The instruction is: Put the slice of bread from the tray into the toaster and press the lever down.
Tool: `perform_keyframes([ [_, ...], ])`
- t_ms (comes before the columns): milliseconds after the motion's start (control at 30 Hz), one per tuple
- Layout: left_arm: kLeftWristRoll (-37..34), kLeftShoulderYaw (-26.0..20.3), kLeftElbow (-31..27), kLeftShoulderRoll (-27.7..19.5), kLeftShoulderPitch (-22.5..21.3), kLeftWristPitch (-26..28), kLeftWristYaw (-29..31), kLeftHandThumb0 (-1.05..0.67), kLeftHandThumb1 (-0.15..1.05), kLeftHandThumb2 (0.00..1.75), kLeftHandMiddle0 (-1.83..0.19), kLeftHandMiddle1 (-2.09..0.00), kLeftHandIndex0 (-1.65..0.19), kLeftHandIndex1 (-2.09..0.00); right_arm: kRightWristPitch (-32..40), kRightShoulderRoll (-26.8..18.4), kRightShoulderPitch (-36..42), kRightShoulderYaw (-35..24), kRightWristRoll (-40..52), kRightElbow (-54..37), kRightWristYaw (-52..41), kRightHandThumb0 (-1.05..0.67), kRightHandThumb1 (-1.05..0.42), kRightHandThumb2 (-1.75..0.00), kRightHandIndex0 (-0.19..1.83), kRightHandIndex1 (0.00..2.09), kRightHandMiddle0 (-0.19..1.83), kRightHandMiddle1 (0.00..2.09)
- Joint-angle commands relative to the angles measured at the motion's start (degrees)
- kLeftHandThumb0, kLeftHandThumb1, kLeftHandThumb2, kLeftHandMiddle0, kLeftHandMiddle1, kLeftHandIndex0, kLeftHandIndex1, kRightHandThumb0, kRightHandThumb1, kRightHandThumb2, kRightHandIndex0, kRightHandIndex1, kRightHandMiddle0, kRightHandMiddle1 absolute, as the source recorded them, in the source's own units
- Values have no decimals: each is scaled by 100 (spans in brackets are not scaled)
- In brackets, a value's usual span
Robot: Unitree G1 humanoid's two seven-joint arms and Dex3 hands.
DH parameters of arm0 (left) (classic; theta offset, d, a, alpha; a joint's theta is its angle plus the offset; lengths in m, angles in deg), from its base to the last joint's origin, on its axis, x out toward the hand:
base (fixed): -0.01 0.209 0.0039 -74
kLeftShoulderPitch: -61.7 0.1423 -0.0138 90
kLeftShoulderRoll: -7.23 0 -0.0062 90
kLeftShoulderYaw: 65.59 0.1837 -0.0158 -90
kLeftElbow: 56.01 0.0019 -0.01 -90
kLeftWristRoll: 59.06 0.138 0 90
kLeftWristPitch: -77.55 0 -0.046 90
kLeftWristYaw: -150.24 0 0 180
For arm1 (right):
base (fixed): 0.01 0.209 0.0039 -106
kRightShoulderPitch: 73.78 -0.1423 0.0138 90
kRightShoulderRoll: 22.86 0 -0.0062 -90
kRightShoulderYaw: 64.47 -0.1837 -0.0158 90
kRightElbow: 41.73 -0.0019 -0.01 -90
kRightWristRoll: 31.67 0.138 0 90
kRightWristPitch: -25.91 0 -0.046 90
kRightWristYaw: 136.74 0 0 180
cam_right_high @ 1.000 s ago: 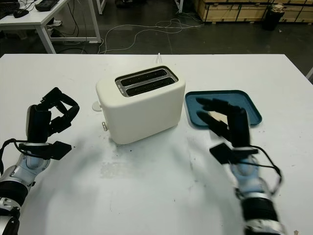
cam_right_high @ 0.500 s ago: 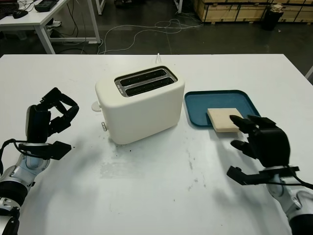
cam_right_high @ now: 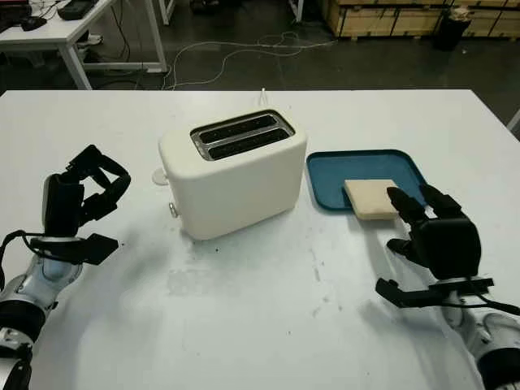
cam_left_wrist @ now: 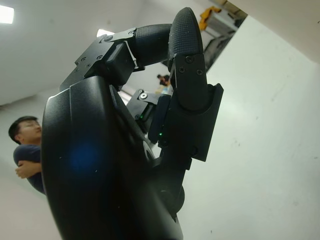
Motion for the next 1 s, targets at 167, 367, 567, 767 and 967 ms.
perform_keyframes([
  [167,-61,-26,-137,-91,8,125,76,-105,92,46,-77,-175,-53,-160,-213,126,-621,465,117,751,-45,-52,-76,-1,43,1,43,1],
  [367,-76,-33,-147,-105,22,132,90,-105,92,46,-76,-175,-51,-161,-273,109,-954,724,99,1067,-12,-50,-75,0,48,3,46,2],
  [567,-64,-38,-102,-132,4,82,59,-105,92,46,-75,-175,-51,-161,-215,89,-1229,991,74,1220,-96,-46,-75,0,54,6,50,3],
  [767,-388,-76,42,-101,-15,-165,323,-105,92,40,-75,-173,-52,-157,87,112,-1524,1206,55,1276,-808,-46,-77,0,55,6,51,2],
  [967,-561,-103,126,-108,-12,-306,513,-105,92,37,-76,-168,-55,-150,365,219,-1832,1392,133,1460,-1615,-48,-76,0,55,6,51,2],
])
